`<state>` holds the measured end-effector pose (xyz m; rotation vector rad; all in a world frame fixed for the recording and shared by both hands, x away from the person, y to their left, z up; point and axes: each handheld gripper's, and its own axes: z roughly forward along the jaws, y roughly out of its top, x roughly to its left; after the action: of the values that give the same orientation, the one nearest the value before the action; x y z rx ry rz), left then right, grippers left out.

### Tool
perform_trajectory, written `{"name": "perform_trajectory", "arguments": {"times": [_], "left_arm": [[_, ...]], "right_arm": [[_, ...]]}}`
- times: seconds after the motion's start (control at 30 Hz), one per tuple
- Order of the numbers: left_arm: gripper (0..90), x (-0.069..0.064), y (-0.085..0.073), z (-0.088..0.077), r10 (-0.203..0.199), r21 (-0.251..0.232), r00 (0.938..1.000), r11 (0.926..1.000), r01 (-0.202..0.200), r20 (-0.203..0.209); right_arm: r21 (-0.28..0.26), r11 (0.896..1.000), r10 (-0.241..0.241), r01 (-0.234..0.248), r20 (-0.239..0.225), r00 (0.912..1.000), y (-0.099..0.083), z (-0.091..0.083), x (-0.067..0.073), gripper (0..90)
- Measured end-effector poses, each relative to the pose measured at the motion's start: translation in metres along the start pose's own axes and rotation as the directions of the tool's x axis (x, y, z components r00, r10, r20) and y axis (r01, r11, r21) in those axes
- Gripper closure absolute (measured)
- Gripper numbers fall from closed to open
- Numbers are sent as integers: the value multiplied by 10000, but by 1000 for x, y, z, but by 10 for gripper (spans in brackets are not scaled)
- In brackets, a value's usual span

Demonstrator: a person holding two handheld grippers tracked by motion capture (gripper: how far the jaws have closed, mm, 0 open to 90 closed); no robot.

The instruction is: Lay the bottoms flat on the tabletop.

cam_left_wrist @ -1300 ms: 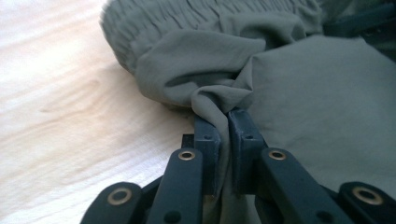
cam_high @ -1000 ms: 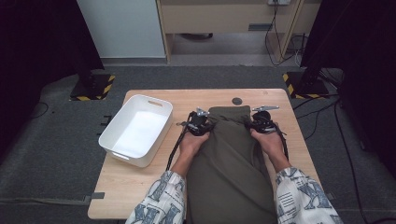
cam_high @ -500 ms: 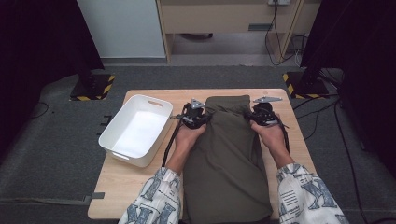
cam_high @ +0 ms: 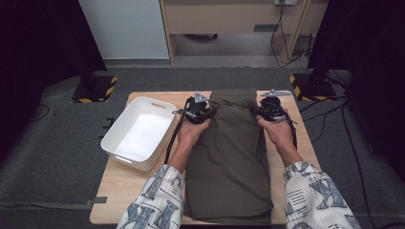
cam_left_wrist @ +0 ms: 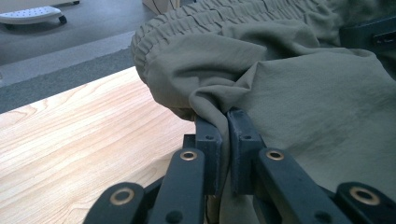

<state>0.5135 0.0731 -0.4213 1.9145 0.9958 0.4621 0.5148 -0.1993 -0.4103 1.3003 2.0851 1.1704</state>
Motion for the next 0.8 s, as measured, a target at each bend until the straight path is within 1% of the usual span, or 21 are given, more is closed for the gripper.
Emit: {"name": "perform_trajectory", "arguments": {"times": [0.1, 0.23, 0.27, 0.37, 0.43, 0.5, 0.57, 0.63, 0.7, 0.77, 0.8], "left_arm": [[836, 0, 0, 0, -7, -6, 10000, 10000, 7, 9], [837, -1, 0, 0, -6, -30, 10000, 10000, 6, 35], [837, -1, 1, 0, 9, -44, 10000, 10000, -9, 41], [837, 0, 8, 0, 55, -49, 10000, 10000, -55, 11], [837, 3, 15, -1, 47, -138, 10000, 9999, -47, -28], [836, 7, 25, -3, -32, -293, 9999, 9996, 29, -99], [837, 9, 35, -6, 49, -411, 9999, 9991, -56, -159], [836, 10, 41, -10, 201, -518, 9995, 9984, -213, -240], [837, 11, 42, -14, 306, -467, 9991, 9984, -319, -292], [837, 12, 38, -17, 439, -361, 9985, 9983, -451, -334], [837, 12, 35, -18, 366, -379, 9988, 9986, -378, -316]], "right_arm": [[-50, 10000, -71, 71, -16, 10000, 1, -1, 0, 881], [-51, 10000, -52, 53, 32, 10000, 1, -2, -1, 881], [-24, 10000, 32, -32, 36, 10000, 1, -2, -1, 881], [-69, 10000, 70, -70, 52, 10000, 4, -2, -3, 881], [-109, 9999, 108, -107, 90, 9999, 9, -1, -4, 881], [-161, 9998, 125, -123, 115, 9999, 20, 0, -6, 881], [-418, 9991, 103, -98, 122, 9999, 33, -1, -7, 881], [-584, 9983, 79, -72, 120, 9999, 42, -1, -7, 881], [-674, 9977, -54, 57, 46, 10000, 45, -1, -6, 881], [-624, 9980, -112, 110, -23, 9999, 41, 0, -3, 881], [-647, 9977, -184, 179, -59, 9998, 38, 0, -2, 881]]}}
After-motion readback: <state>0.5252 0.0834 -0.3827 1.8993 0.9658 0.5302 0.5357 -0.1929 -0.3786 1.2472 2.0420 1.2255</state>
